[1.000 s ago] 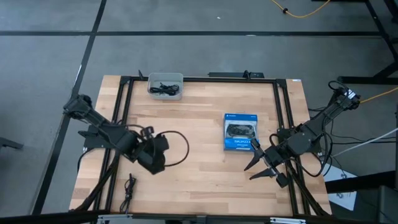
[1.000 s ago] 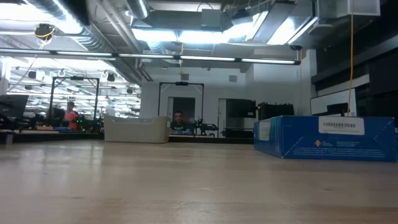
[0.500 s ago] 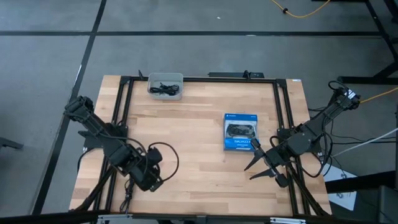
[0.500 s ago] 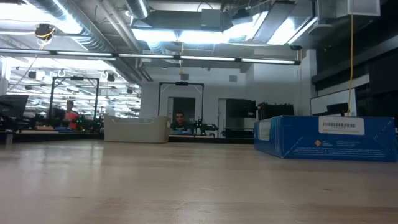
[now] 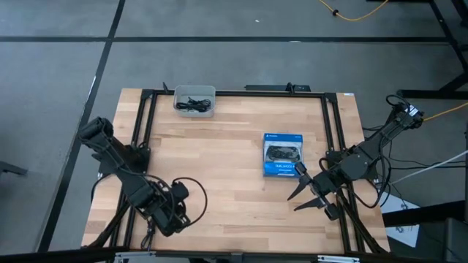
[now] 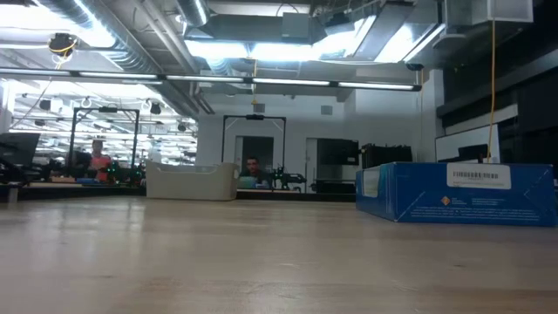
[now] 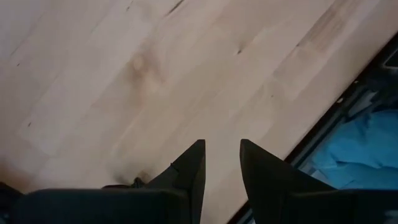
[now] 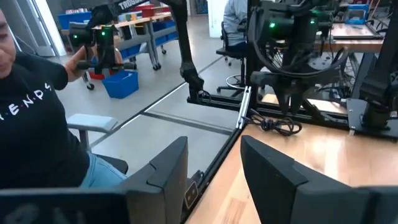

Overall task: Pick and place USB-C Cables
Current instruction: Put the black white charger cable into the gray bin

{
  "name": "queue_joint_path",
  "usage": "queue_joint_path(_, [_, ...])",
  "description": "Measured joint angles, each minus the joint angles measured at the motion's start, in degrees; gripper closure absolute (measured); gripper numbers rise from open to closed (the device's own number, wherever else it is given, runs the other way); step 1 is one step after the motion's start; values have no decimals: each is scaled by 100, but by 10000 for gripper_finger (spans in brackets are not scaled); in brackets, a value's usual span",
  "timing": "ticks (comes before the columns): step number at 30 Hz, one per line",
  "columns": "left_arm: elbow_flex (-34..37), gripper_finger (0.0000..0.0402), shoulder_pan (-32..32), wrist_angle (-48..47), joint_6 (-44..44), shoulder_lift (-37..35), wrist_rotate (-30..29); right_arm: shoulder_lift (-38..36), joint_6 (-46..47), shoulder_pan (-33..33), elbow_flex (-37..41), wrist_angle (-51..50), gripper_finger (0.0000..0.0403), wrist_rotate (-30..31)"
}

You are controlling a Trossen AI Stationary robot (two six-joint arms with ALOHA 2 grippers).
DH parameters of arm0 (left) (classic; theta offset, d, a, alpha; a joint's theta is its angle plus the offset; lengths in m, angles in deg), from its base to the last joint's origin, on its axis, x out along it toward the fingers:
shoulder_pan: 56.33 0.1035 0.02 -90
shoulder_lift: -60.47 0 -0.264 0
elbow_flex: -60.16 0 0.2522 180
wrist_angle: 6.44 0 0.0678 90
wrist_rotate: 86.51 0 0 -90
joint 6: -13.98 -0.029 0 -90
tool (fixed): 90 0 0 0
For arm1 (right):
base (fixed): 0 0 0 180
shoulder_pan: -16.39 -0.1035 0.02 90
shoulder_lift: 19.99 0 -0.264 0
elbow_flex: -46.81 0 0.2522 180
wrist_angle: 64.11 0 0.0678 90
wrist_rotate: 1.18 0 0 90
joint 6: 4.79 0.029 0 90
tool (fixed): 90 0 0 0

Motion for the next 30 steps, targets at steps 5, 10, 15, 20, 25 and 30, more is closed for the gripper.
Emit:
queue_joint_path(5, [0,309,-41,19,7,126,157,2,-4,0,0,2,250,70])
queue_joint_path(10, [0,309,-40,78,45,126,293,4,-299,0,0,-4,250,104])
queue_joint_path(15, [0,309,-39,174,483,126,284,4,-399,0,0,-122,250,105])
queue_joint_path(20, [0,309,-71,163,1238,126,392,6,-131,0,0,-681,250,106])
queue_joint_path(25, [0,301,-190,177,1607,126,610,83,-102,0,0,-899,250,107])
queue_joint_path(30, [0,287,-348,279,2277,124,602,226,-102,0,0,-991,250,107])
